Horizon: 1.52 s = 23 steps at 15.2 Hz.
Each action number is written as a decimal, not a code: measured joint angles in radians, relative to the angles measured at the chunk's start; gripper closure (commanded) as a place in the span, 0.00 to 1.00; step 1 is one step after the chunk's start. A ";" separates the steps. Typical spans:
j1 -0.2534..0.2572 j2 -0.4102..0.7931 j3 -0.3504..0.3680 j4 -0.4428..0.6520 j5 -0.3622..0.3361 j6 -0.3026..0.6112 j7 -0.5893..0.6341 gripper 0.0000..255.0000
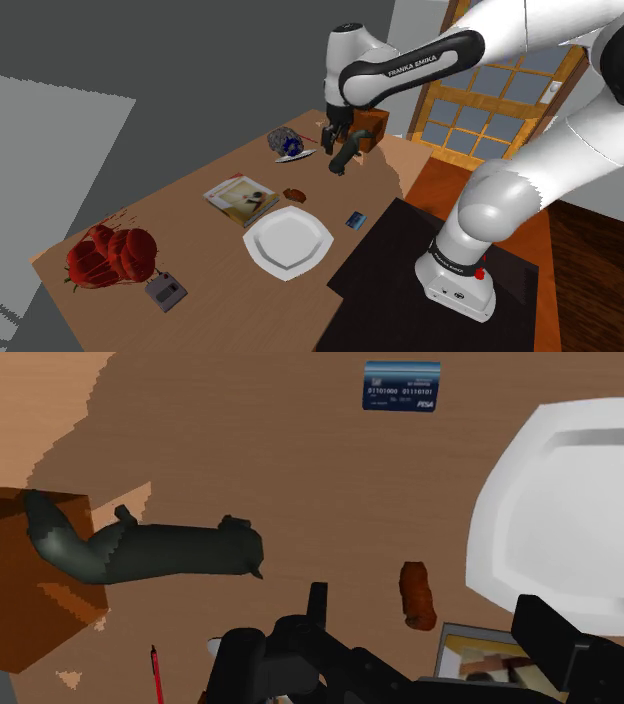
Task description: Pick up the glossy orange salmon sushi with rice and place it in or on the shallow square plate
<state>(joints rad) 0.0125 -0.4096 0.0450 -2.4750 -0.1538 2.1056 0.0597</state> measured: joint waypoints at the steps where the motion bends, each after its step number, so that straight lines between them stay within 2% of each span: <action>1: 0.000 0.033 0.002 0.004 -0.005 0.028 0.001 0.00; 6: 0.001 0.215 0.018 0.024 -0.042 0.186 0.026 0.00; 14: 0.010 0.511 0.036 0.130 -0.134 0.362 0.088 0.00; 19: 0.029 0.727 0.024 0.255 -0.204 0.445 0.128 0.00; 23: 0.041 0.793 0.013 0.276 -0.232 0.486 0.152 0.00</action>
<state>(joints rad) 0.0539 0.3829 0.0584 -2.1992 -0.3857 2.5920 0.2122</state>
